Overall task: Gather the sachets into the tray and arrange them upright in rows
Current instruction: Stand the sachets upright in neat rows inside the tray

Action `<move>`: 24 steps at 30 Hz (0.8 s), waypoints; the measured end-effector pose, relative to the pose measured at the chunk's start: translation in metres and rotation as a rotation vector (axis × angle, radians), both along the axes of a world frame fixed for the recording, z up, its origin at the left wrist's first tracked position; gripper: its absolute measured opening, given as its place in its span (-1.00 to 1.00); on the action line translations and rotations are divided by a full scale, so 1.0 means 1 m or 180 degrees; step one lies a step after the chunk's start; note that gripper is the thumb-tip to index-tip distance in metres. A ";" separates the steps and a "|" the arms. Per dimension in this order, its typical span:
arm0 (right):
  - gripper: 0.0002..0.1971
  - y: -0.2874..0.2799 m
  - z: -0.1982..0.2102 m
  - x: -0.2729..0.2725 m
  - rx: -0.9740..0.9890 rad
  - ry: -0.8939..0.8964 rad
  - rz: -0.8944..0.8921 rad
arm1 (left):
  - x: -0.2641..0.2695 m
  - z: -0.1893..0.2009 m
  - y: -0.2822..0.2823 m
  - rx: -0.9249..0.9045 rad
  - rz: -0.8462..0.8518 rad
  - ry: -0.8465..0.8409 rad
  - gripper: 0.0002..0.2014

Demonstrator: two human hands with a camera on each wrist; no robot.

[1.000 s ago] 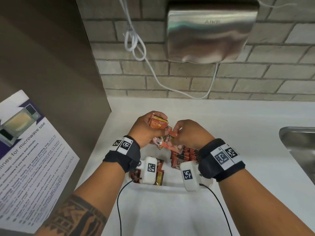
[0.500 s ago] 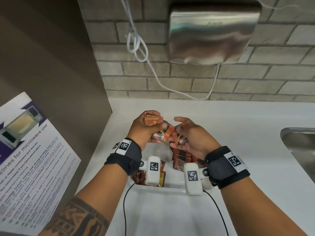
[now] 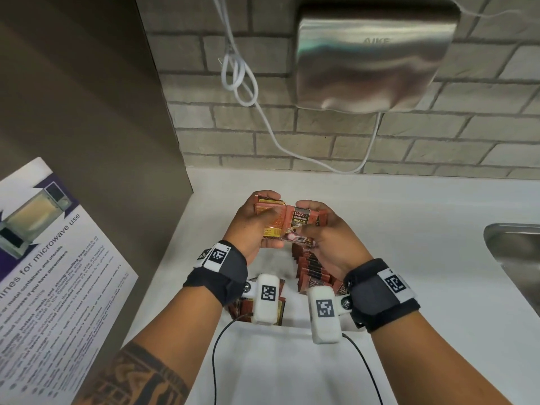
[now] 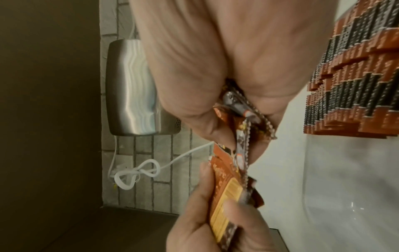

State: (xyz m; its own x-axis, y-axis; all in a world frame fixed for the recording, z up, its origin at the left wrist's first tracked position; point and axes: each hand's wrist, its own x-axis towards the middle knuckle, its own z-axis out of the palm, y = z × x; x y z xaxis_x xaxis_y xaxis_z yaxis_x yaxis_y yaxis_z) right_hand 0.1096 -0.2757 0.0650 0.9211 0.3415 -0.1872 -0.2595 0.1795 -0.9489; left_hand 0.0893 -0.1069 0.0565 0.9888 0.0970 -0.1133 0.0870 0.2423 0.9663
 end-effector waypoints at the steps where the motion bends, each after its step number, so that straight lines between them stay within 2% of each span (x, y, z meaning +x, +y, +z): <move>1: -0.45 -0.002 0.000 0.001 0.0046 0.0000 0.0058 | 0.000 -0.001 0.001 0.0058 0.0062 -0.0037 -0.81; 5: -0.37 -0.007 0.001 0.000 0.0195 -0.0013 0.0294 | 0.002 -0.004 0.002 0.0058 0.0381 -0.0062 -0.73; 7: -0.43 -0.007 0.001 0.001 0.0263 0.0082 0.0165 | 0.002 -0.005 0.003 0.0047 0.0484 -0.0040 -0.72; 9: -0.58 -0.005 -0.001 0.000 0.0066 -0.0038 0.0007 | 0.003 -0.006 0.002 -0.0014 0.0528 0.0002 -0.72; 11: -0.68 -0.002 -0.002 -0.001 -0.0444 -0.0383 0.0069 | 0.002 -0.006 -0.001 -0.0131 0.0393 0.0046 -0.72; 14: -0.62 0.002 -0.004 -0.003 -0.0895 -0.0727 0.0035 | 0.002 -0.003 -0.006 -0.0200 0.0123 0.0169 -0.73; 20: -0.71 -0.007 -0.009 0.003 -0.0582 -0.0532 -0.0211 | -0.001 -0.004 0.000 -0.0480 0.0028 0.0522 -0.60; 22: -0.78 -0.008 -0.005 0.002 -0.0543 -0.0770 -0.0350 | -0.002 -0.007 0.001 -0.0643 -0.0058 0.0576 -0.59; 24: -0.80 -0.008 0.001 0.001 -0.0682 -0.1303 -0.0564 | -0.002 -0.007 0.002 -0.0775 -0.0138 0.0632 -0.58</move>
State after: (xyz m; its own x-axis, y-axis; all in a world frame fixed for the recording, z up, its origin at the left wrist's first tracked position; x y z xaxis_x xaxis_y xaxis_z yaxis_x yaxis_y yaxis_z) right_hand 0.1107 -0.2838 0.0658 0.9741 0.1663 0.1532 0.1591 -0.0231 -0.9870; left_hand 0.0869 -0.1052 0.0493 0.9477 0.0015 -0.3192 0.2834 0.4564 0.8435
